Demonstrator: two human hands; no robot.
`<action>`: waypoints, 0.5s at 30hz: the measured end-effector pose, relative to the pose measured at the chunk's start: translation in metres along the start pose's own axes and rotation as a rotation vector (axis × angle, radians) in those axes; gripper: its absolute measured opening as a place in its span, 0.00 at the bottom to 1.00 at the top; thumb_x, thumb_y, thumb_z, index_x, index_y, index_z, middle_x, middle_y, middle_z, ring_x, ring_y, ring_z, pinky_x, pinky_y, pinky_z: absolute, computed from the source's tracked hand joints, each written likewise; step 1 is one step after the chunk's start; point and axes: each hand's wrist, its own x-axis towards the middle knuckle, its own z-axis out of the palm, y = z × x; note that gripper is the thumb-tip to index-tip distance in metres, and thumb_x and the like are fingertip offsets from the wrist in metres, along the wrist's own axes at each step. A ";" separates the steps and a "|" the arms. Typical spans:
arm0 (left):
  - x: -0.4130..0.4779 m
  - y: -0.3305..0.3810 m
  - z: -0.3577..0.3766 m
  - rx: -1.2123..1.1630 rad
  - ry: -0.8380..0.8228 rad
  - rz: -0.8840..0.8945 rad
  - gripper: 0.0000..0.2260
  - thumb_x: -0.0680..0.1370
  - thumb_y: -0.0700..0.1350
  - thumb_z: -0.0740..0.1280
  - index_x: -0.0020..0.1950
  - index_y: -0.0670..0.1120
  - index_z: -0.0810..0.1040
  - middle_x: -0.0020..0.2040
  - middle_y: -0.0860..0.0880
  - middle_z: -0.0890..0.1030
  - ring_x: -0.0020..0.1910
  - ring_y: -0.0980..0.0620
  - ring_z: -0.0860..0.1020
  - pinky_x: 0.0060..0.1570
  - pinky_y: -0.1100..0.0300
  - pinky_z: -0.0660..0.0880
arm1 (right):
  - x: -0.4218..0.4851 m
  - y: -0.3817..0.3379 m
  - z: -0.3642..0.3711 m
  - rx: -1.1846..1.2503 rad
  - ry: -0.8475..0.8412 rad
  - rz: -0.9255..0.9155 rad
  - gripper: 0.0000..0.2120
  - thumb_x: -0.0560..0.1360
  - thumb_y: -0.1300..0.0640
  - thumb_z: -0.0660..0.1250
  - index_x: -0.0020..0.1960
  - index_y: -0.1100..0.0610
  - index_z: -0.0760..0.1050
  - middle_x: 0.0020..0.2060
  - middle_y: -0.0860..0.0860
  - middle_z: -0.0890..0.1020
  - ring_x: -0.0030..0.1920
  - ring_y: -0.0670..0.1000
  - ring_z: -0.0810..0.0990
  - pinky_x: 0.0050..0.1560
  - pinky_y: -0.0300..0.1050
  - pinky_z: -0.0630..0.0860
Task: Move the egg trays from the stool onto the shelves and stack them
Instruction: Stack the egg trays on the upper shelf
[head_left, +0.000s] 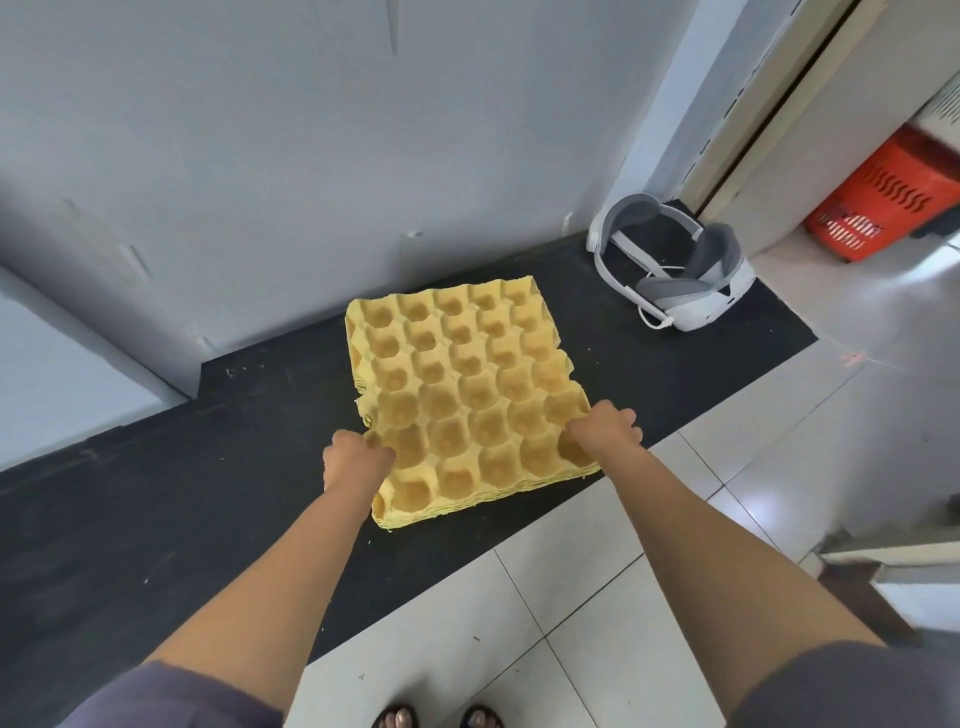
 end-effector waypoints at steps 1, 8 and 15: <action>0.002 -0.001 -0.002 -0.007 0.004 -0.006 0.19 0.70 0.38 0.65 0.58 0.30 0.71 0.62 0.31 0.72 0.52 0.32 0.76 0.29 0.60 0.61 | -0.001 0.000 0.001 0.033 -0.004 -0.002 0.20 0.77 0.54 0.61 0.67 0.59 0.65 0.66 0.58 0.65 0.64 0.61 0.68 0.58 0.53 0.72; -0.003 0.007 -0.014 -0.036 0.050 -0.011 0.25 0.69 0.43 0.70 0.62 0.34 0.70 0.60 0.35 0.74 0.51 0.36 0.78 0.40 0.49 0.76 | -0.008 0.008 -0.007 0.150 0.074 -0.089 0.12 0.74 0.52 0.65 0.51 0.59 0.69 0.41 0.53 0.74 0.41 0.53 0.75 0.40 0.47 0.72; -0.005 0.010 -0.021 -0.127 0.020 -0.015 0.28 0.65 0.48 0.73 0.60 0.38 0.71 0.54 0.39 0.77 0.52 0.38 0.77 0.47 0.49 0.76 | -0.015 0.002 -0.021 0.322 0.073 -0.088 0.23 0.76 0.50 0.63 0.66 0.59 0.62 0.48 0.53 0.71 0.50 0.55 0.74 0.49 0.51 0.76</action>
